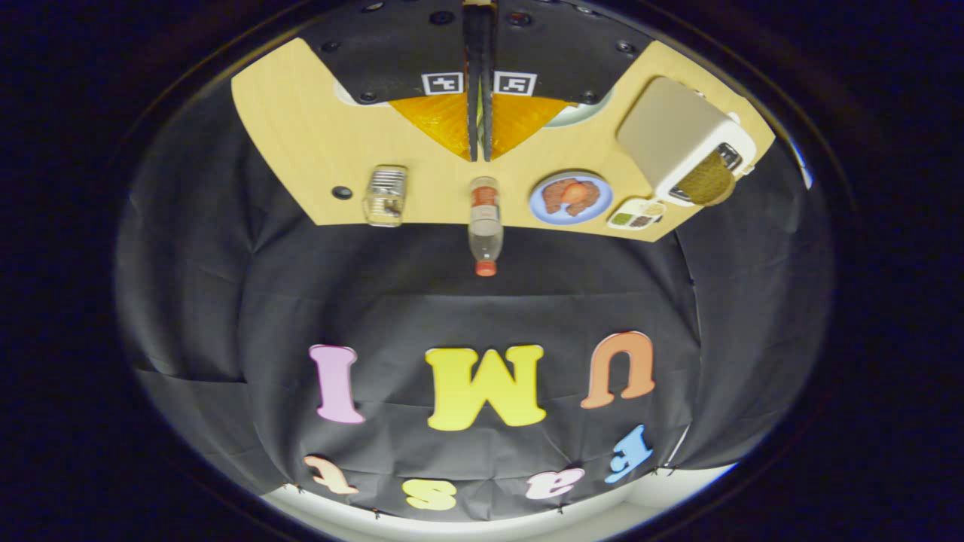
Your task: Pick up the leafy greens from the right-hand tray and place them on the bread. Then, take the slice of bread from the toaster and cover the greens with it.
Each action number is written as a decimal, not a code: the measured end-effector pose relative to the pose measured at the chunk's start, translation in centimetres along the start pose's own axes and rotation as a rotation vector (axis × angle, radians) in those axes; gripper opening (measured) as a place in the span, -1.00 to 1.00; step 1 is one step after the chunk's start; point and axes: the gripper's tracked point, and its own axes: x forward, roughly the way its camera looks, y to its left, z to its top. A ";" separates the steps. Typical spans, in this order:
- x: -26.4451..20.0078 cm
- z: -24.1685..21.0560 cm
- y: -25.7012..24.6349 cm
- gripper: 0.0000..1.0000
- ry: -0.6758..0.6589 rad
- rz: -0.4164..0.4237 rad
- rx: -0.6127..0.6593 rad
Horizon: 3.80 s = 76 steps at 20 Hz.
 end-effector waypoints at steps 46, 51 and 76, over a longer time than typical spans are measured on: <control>-5.7 3.6 -0.1 0.91 -0.154 -0.177 -0.017; -8.4 6.3 5.4 0.91 -0.199 -0.137 -0.009; 3.8 -2.7 27.8 0.76 0.087 -0.025 0.010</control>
